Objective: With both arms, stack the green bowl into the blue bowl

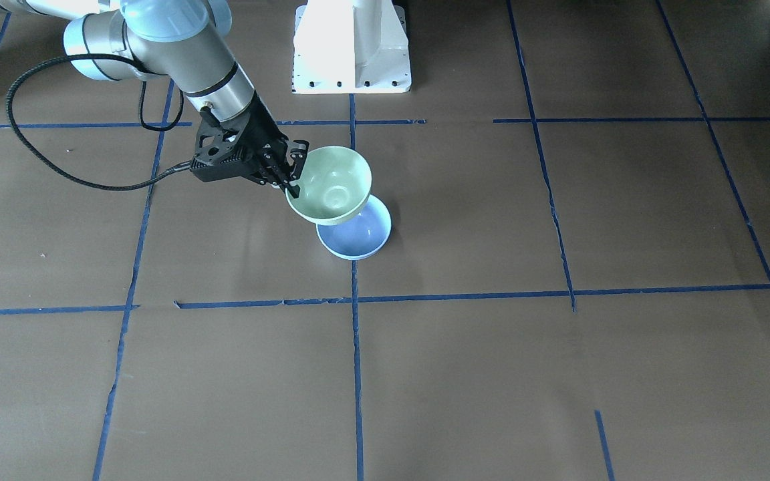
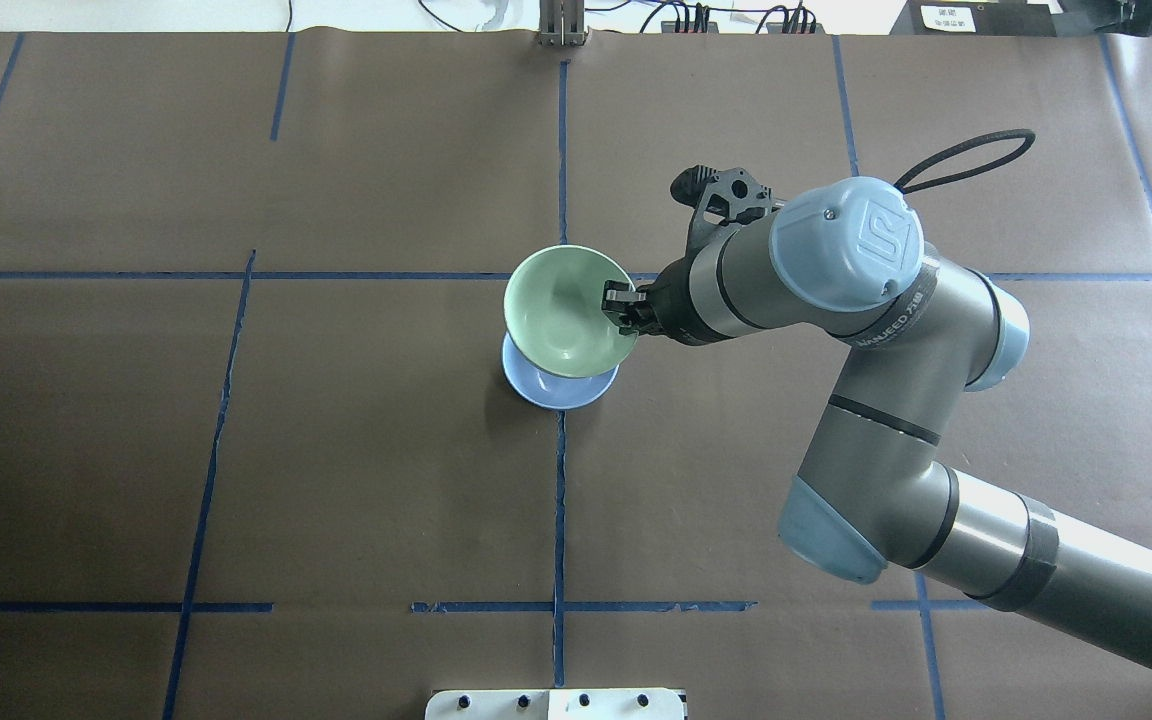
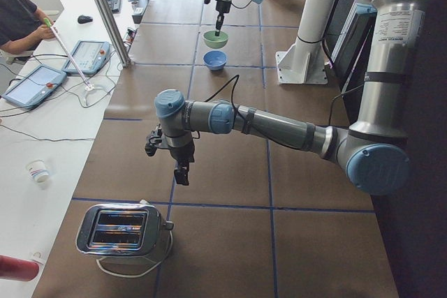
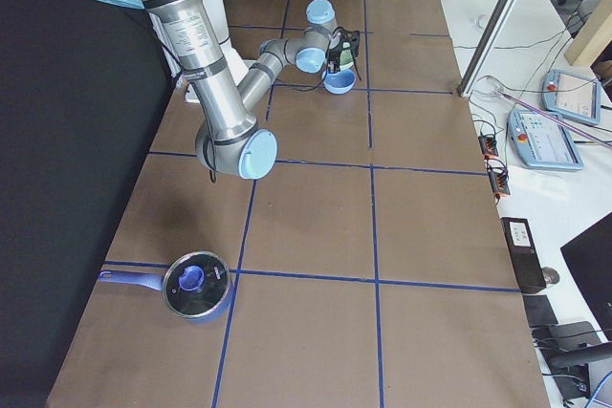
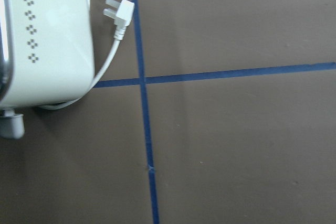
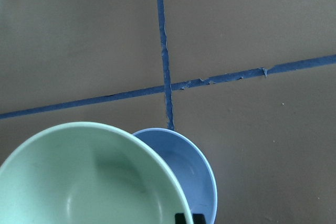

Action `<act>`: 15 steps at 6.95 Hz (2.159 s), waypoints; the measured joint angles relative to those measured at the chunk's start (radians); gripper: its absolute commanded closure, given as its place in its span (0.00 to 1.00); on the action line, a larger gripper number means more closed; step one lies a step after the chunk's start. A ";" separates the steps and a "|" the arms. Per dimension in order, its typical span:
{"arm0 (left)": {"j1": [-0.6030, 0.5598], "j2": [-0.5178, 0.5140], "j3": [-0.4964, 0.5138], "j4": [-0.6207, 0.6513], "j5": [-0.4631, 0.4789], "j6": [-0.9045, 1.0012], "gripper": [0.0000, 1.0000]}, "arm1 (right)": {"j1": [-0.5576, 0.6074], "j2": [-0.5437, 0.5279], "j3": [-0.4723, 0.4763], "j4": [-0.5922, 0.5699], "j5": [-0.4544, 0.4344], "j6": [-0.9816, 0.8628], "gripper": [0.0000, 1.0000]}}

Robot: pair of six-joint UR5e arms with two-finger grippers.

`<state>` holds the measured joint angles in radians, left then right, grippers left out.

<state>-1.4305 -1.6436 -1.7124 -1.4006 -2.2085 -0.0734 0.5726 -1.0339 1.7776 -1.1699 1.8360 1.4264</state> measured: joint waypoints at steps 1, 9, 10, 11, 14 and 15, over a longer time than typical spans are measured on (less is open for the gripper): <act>-0.014 0.000 0.014 0.000 0.000 0.028 0.00 | -0.009 0.003 -0.050 0.072 -0.023 0.032 0.98; -0.038 0.000 0.040 -0.003 0.001 0.128 0.00 | -0.003 0.010 -0.095 0.119 -0.039 0.106 0.00; -0.042 0.001 0.041 -0.004 0.001 0.130 0.00 | 0.024 0.004 -0.069 0.063 -0.024 0.099 0.00; -0.052 0.004 0.041 -0.003 -0.001 0.145 0.00 | 0.068 -0.008 -0.018 -0.033 0.015 0.050 0.00; -0.106 0.012 0.100 -0.002 -0.106 0.225 0.00 | 0.300 -0.150 0.090 -0.215 0.251 -0.364 0.00; -0.128 0.012 0.127 -0.001 -0.129 0.256 0.00 | 0.388 -0.226 0.093 -0.222 0.324 -0.527 0.00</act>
<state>-1.5589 -1.6318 -1.5857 -1.4021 -2.3371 0.1826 0.9609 -1.2604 1.8702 -1.3923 2.1599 0.8995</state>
